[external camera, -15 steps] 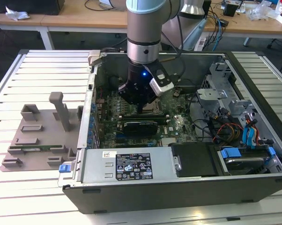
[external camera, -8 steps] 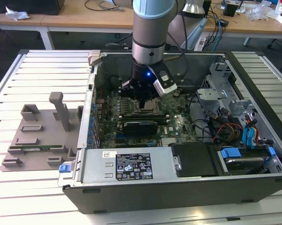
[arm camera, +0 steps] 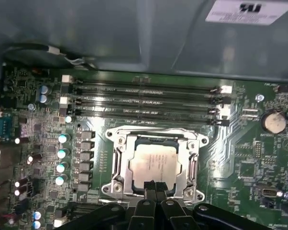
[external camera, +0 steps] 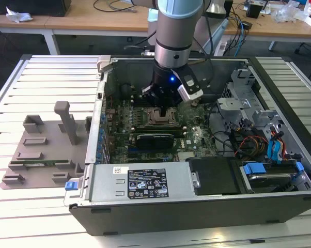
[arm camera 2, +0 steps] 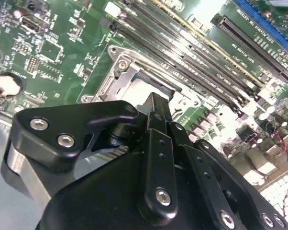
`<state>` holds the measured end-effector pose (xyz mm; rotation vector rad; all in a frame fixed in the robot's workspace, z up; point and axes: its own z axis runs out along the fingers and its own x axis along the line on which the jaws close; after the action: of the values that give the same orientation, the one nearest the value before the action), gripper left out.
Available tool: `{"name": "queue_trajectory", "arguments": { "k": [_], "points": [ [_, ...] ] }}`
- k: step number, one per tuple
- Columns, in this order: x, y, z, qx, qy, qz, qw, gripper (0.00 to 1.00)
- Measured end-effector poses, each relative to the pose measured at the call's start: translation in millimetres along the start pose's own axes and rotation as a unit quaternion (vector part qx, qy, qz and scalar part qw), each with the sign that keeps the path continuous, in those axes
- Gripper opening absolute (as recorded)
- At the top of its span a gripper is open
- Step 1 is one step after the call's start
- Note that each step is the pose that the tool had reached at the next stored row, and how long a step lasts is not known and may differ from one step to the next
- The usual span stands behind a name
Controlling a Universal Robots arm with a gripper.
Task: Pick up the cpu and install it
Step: 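Install the second cpu locking lever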
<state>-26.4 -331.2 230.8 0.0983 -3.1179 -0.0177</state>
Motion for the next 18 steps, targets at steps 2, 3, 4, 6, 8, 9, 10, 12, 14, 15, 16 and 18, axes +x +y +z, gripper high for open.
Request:
{"name": "queue_trajectory", "arguments": {
  "k": [2, 3, 4, 6, 8, 9, 10, 12, 14, 15, 16, 18],
  "points": [
    [-0.7, 2.4, -6.8, -0.0001, -0.0001, 0.0, 1.0, 0.11],
    [-0.8, 3.0, -9.2, 0.0, 0.0, 0.0, 1.0, 0.11],
    [-0.9, 3.2, -10.4, 0.0, 0.0, 0.0, 1.0, 0.11],
    [-0.8, 3.8, -14.4, 0.0, 0.0, 0.0, 1.0, 0.11],
    [-0.7, 4.4, -18.2, 0.0006, 0.0, 0.0, 1.0, 0.11],
    [-0.7, 4.9, -20.1, 0.0015, 0.0001, 0.0, 1.0, 0.11],
    [-0.7, 5.4, -22.7, 0.0025, 0.0001, 0.0, 1.0, 0.11],
    [-0.7, 6.0, -25.1, 0.0035, 0.0002, 0.0, 1.0, 0.11],
    [-0.7, 6.5, -26.9, 0.0042, 0.0002, 0.0, 1.0, 0.11],
    [-0.7, 7.1, -28.6, 0.0052, 0.0003, 0.0, 1.0, 0.11],
    [-0.7, 7.5, -30.1, 0.0061, 0.0004, 0.0, 1.0, 0.11],
    [-0.8, 8.1, -33.1, 0.007, 0.0004, 0.0, 1.0, 0.11]
  ]
}}
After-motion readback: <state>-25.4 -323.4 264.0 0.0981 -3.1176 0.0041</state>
